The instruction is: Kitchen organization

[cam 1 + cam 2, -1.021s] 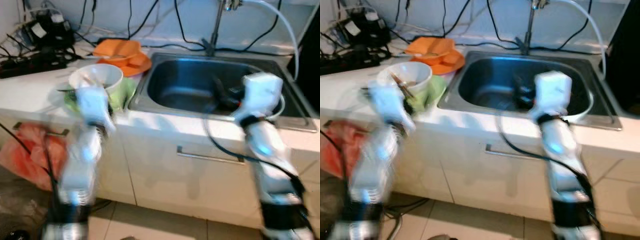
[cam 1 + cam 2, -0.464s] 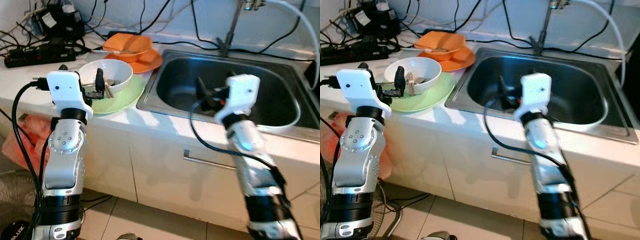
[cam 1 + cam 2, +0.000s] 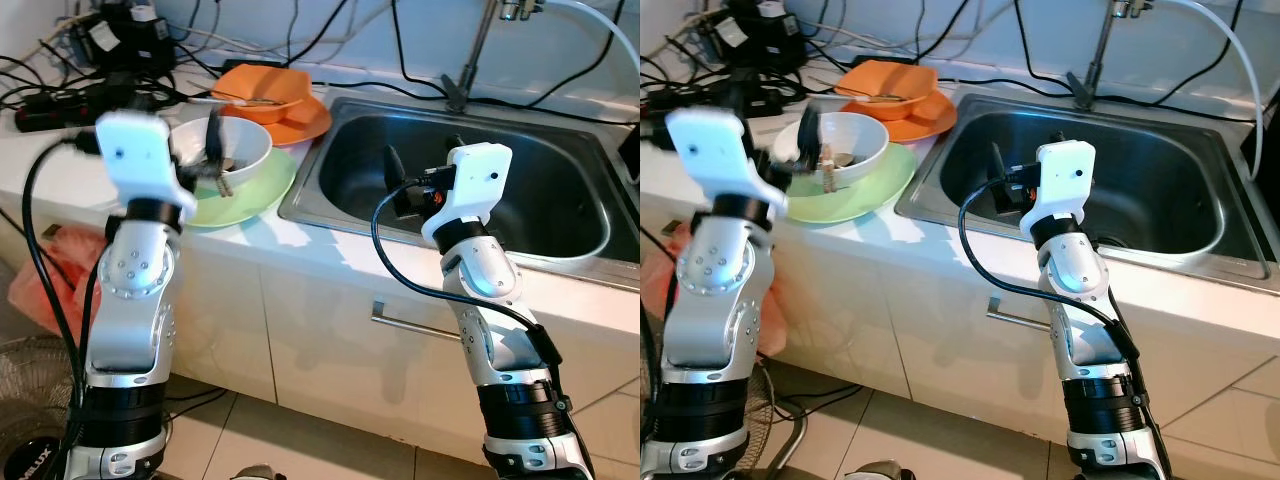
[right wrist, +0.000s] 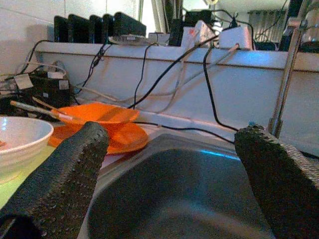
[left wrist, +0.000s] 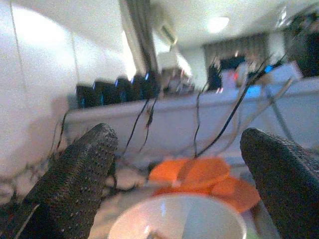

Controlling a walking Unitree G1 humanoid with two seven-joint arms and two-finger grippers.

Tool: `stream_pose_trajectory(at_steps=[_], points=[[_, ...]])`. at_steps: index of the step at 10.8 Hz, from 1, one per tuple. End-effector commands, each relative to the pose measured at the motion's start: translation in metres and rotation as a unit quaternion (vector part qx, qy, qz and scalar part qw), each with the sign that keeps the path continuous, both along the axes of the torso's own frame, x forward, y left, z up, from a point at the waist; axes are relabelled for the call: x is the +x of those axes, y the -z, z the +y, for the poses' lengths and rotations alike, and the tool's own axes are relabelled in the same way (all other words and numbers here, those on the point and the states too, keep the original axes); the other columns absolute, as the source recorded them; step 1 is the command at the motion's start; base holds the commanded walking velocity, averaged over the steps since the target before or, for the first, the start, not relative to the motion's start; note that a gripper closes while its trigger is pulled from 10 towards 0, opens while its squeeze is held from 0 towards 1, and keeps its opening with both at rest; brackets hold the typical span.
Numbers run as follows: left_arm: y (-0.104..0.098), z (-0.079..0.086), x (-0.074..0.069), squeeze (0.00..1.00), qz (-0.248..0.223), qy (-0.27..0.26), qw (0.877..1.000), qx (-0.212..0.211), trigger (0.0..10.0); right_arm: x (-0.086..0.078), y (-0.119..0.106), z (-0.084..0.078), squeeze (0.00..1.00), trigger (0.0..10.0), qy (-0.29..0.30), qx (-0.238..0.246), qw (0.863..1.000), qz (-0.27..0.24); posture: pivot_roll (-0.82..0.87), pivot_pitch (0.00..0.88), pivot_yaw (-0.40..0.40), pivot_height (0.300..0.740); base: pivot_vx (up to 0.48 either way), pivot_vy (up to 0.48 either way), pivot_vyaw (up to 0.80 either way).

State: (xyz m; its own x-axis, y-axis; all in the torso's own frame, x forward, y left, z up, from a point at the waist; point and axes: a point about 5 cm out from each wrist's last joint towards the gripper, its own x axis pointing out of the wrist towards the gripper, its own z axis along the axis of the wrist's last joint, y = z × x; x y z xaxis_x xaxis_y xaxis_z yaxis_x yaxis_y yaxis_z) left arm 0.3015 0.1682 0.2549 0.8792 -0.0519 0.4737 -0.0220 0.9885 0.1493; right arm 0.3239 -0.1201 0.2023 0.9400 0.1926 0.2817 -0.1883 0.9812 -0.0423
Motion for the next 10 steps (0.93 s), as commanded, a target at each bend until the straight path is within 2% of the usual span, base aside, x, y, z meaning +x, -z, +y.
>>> stream_pose_trajectory(at_steps=[1,2,3,5,8,9,10], points=[[-0.009,-0.006,-0.003,0.00,-0.017,0.012,1.000,0.016,10.0,0.003,0.000,-0.001,0.00,10.0,0.004,0.010,1.000,0.000,0.21,0.000,-0.011,0.740,0.000,0.000,0.00],[-0.006,-0.015,-0.010,0.00,-0.019,0.037,0.998,0.040,10.0,0.006,-0.001,0.003,0.00,10.0,0.002,0.010,1.000,-0.002,0.23,0.000,-0.016,0.740,0.000,0.000,0.00],[0.009,-0.016,-0.015,0.00,0.003,0.054,0.997,0.055,10.0,0.007,0.000,0.007,0.00,10.0,-0.002,0.009,1.000,0.003,0.24,0.000,-0.017,0.740,0.000,0.000,0.00],[0.029,-0.010,-0.020,0.00,0.035,0.050,0.996,0.062,10.0,0.008,0.006,0.008,0.00,10.0,-0.017,0.028,0.999,0.034,0.23,0.000,-0.011,0.740,0.000,0.000,0.00],[0.048,-0.002,-0.024,0.00,0.070,0.029,0.996,0.055,10.0,0.001,0.013,-0.003,0.00,10.0,-0.047,0.016,0.997,0.056,0.21,0.000,-0.009,0.740,0.000,0.000,0.00],[0.050,-0.002,-0.025,0.00,0.073,0.031,0.995,0.058,10.0,0.000,0.016,-0.008,0.00,10.0,-0.049,-0.012,0.997,0.065,0.20,0.000,-0.011,0.740,0.000,0.000,0.00],[0.053,-0.004,-0.026,0.00,0.076,0.036,0.995,0.061,10.0,-0.003,0.019,-0.014,0.00,10.0,-0.085,-0.018,0.993,0.080,0.20,0.000,-0.013,0.740,0.000,0.000,0.00]])
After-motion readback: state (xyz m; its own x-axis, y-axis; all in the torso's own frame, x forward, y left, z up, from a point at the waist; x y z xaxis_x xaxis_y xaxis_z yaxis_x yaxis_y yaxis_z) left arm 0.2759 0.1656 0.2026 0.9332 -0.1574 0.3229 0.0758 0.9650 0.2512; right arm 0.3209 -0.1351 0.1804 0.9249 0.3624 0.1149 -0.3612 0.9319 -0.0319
